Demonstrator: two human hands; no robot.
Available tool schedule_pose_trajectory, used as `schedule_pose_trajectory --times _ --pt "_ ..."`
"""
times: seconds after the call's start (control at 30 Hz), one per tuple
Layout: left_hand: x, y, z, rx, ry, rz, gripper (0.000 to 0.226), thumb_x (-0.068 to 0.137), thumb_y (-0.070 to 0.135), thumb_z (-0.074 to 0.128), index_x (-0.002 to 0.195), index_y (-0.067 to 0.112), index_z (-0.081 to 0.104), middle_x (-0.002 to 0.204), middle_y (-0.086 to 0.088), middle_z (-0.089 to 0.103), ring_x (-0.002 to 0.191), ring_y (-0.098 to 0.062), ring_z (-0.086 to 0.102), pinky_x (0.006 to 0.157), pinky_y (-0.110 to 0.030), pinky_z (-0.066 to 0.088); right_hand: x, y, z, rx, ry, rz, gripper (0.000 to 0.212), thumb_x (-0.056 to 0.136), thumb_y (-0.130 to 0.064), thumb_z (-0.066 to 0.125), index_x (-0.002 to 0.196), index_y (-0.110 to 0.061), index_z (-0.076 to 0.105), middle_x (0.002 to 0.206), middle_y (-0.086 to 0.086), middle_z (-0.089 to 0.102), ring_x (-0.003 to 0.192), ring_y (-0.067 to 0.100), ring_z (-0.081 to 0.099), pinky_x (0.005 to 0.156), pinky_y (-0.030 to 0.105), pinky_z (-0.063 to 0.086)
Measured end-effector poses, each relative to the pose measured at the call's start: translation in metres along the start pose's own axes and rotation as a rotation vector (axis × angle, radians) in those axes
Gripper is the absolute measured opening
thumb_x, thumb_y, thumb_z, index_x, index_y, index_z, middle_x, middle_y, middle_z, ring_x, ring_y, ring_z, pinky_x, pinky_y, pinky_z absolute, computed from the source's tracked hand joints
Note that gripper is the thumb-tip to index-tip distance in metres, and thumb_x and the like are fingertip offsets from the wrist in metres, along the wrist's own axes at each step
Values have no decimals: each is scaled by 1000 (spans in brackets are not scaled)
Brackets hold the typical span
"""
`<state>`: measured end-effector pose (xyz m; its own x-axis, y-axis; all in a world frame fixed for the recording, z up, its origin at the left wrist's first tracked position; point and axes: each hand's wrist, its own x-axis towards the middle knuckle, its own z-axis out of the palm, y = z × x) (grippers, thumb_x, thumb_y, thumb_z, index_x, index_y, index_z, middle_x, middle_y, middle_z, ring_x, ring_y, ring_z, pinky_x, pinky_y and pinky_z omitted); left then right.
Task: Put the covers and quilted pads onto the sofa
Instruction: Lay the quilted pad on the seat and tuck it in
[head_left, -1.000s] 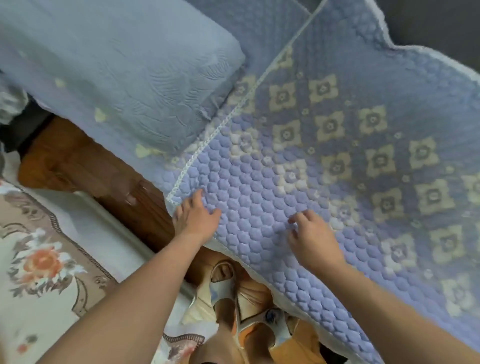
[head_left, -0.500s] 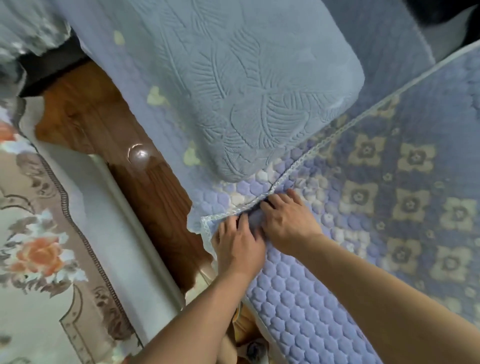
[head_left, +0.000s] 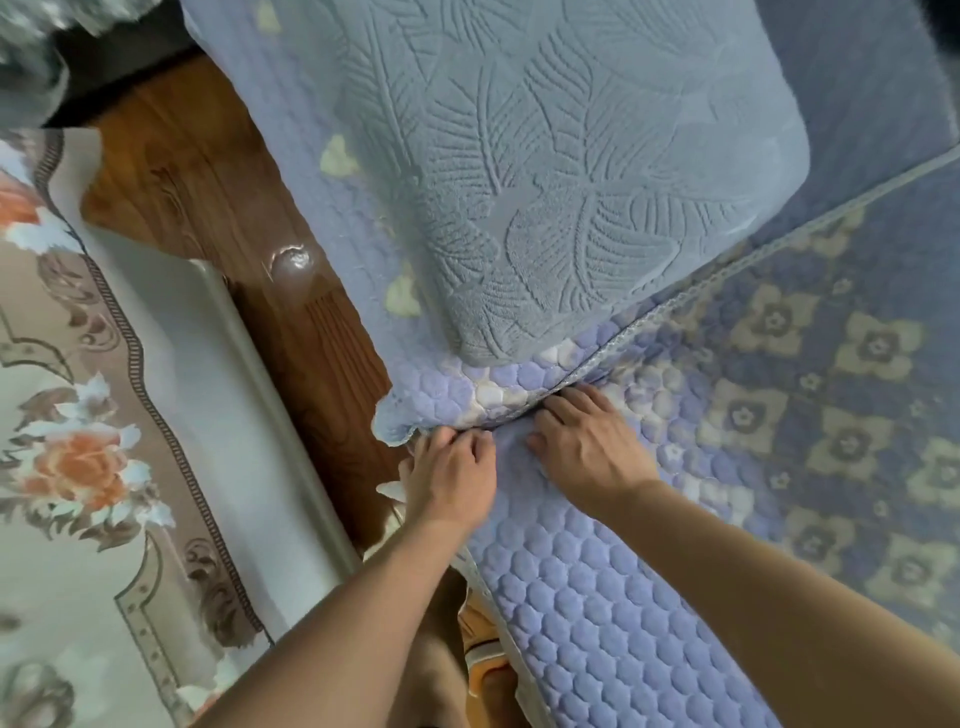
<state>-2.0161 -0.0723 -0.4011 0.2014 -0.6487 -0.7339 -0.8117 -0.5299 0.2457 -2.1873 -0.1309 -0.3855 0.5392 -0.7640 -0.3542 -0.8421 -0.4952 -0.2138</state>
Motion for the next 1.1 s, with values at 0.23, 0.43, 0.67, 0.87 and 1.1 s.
schedule_pose_trajectory --times 0.23,0.43,0.67,0.87,1.1 --pt "2 31 -18 -155 -223 -151 49 109 31 23 143 7 49 149 -19 46 137 -36 41 110 -36 30 28 -24 -18 -93 -390 248 59 101 -53 20 127 -24 65 133 9 50 128 31 34 113 46 21" --pt "10 31 -31 -38 -377 -159 52 109 32 16 145 12 48 153 -15 44 139 -33 42 113 -41 34 3 -29 -18 -11 -241 478 79 94 -61 16 146 -8 44 154 20 33 149 41 13 123 53 -3" --pt "-7 69 1 190 116 289 38 97 22 40 124 18 66 117 -6 72 108 -25 68 89 -37 50 26 33 -16 19 -186 400 60 94 -54 29 118 -19 70 123 6 67 126 30 50 118 46 19" --pt "16 115 10 46 -38 441 63 96 50 36 154 25 33 154 -3 46 137 -25 46 110 -38 38 1 126 -51 -68 -82 70 36 100 -39 38 104 -21 69 112 1 69 110 29 61 102 40 39" --pt "68 175 15 -81 -354 276 85 82 88 21 152 42 34 157 4 41 142 -25 42 115 -41 34 -10 191 -40 -175 -8 282 48 98 -48 32 130 -29 61 135 9 57 128 36 48 112 60 28"
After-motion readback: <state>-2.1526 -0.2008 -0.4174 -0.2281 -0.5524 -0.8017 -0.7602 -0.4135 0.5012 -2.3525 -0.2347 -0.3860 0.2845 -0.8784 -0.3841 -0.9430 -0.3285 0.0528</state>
